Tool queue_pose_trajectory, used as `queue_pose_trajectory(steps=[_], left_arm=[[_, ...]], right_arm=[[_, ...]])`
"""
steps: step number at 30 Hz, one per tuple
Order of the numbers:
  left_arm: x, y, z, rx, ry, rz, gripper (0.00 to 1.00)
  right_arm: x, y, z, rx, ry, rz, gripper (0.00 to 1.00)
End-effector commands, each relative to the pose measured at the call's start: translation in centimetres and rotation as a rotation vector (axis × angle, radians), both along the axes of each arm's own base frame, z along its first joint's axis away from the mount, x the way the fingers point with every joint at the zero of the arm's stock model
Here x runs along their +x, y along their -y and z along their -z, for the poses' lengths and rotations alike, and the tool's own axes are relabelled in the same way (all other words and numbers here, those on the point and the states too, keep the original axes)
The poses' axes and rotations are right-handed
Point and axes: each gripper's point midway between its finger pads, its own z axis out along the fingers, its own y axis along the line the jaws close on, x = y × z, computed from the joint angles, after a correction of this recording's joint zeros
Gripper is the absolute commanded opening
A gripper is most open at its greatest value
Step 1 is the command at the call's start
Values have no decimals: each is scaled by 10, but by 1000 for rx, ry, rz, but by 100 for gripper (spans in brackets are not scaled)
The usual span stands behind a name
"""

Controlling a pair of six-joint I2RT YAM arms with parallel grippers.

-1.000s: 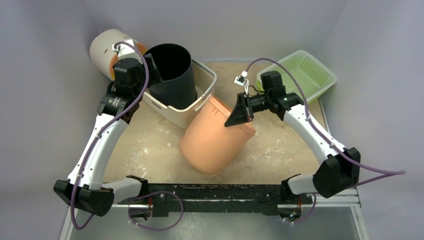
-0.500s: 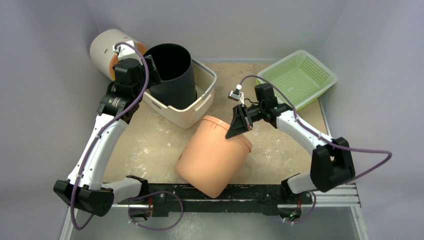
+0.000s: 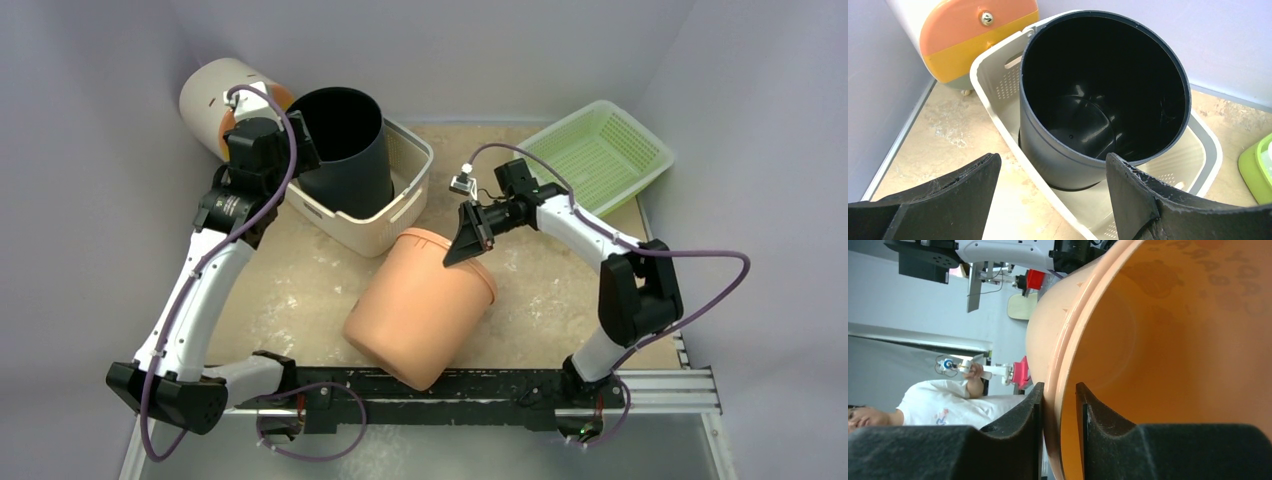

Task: Turn the large container upside down

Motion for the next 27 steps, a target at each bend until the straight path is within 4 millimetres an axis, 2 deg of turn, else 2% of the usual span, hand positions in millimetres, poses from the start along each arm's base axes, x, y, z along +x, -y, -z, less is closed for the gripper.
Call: queue_pose_trajectory(steps=[1, 8, 14, 22, 27], left_arm=[[-2, -2, -13, 13, 41, -4, 77], [3, 0, -16, 15, 49, 1, 77], [5, 0, -15, 23, 43, 5, 77], [4, -2, -10, 31, 34, -5, 77], [5, 0, -10, 22, 36, 2, 77]], right_arm=[[30, 19, 50, -210, 101, 120, 29], [53, 44, 47, -191, 91, 224, 32], [70, 51, 47, -236, 124, 252, 39], [92, 59, 9, -303, 290, 339, 45], [105, 68, 8, -392, 339, 388, 44]])
